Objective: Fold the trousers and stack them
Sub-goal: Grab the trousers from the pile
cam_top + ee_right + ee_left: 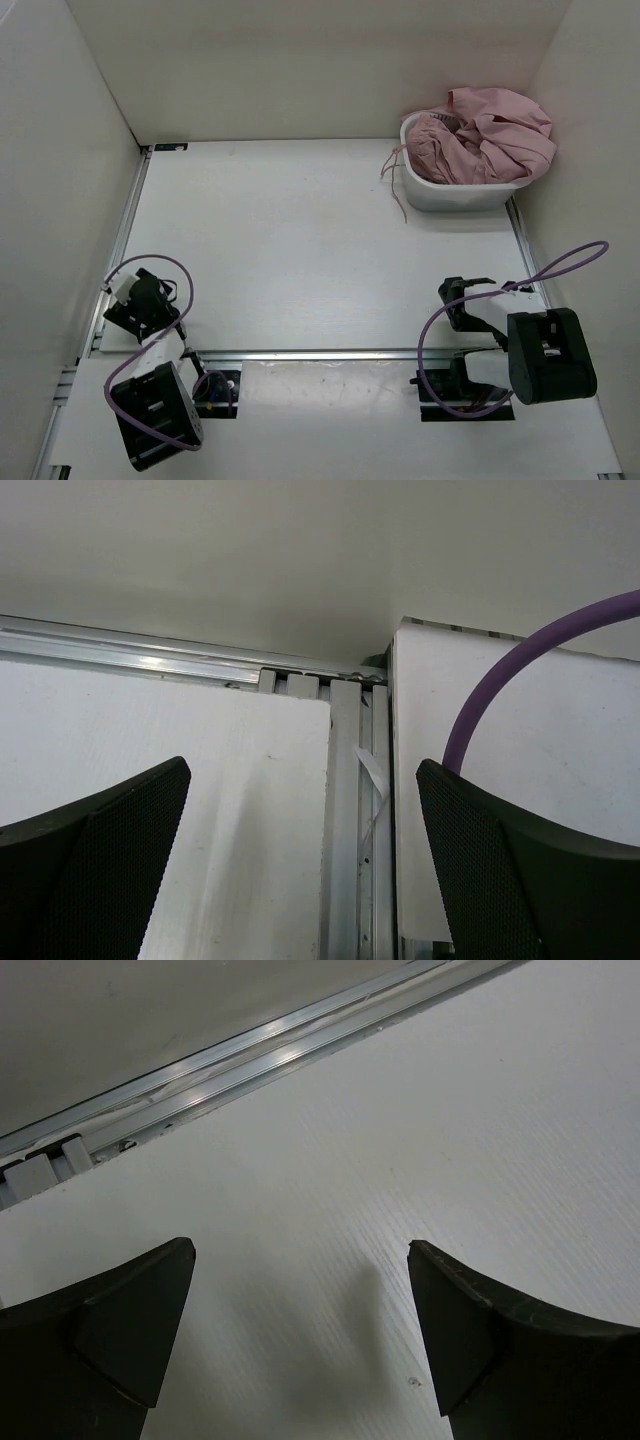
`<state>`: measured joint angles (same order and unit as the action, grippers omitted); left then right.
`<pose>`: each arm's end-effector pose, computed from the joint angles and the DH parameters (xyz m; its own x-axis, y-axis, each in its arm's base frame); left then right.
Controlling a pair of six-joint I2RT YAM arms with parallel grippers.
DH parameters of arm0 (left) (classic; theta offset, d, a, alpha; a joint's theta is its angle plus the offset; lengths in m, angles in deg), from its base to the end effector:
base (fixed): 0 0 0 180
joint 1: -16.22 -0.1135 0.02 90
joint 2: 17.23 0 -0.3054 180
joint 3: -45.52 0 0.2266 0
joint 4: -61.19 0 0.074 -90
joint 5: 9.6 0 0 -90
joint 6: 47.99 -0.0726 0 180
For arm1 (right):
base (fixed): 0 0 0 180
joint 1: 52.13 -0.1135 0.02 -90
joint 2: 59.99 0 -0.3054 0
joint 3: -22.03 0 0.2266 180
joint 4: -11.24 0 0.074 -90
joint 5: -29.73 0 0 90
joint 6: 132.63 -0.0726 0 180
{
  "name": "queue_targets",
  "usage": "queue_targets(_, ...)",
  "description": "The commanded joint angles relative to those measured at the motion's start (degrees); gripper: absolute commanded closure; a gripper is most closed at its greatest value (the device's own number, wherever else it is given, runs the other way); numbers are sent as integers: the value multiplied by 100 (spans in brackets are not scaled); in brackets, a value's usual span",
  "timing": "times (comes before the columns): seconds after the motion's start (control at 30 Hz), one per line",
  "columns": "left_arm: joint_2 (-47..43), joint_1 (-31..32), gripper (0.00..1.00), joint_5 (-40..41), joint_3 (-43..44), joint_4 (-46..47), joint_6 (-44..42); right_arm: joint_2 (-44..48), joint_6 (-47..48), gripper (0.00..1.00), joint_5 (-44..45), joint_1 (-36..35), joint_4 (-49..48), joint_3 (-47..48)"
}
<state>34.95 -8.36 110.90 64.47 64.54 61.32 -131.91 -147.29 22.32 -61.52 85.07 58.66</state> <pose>0.1126 0.0920 0.1625 -0.1767 -0.3941 -0.9019 -0.8657 0.4982 -0.0481 0.0935 -0.0575 0.1941 -0.0945 0.1108 -0.9893 0.9883 0.1303 -0.0798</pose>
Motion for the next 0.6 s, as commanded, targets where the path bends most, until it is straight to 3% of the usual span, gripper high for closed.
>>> queue_targets(0.0, 19, -29, 0, -229, 80, 187, -164, 12, 250, 1, 1576, 25, -291, 78)
queue_targets(0.07, 20, -29, 0, -229, 80, 187, -164, -67, 114, 1, 1576, 25, -215, 140)
queue_targets(0.2, 20, -29, 0, -606, 28, 344, -419, -855, -1081, 1, 1576, 25, 908, 542)
queue_targets(0.27, 20, -29, 0, -1148, 79, 415, -655, -1270, -830, 1, 1629, 77, 972, 894)
queue_targets(0.3, 20, -29, 0, -1456, 254, 415, -1196, -1576, -819, 1, 1629, 77, 1277, 1139)
queue_targets(0.33, -32, -29, 0, -1773, 412, 354, -1428, -1640, -436, 1, 1751, 77, 1524, 1620)
queue_targets(0.4, -33, -29, 0, -2844, 1199, -153, -2174, -1528, 1403, 1, 2014, -54, 1124, 2159)
queue_targets(0.5, -33, -29, 0, -4470, 2125, -1559, -3017, -1404, 729, 1, 2436, -54, 2639, 3835)
queue_targets(0.53, -33, 31, 0, -4883, 2658, -1919, -3282, -1404, 2172, 1, 2438, -115, 2390, 4458)
queue_targets(0.57, 46, 93, 0, -5261, 2899, -2566, -3511, -1613, 2979, 1, 2533, -238, 2161, 5778)
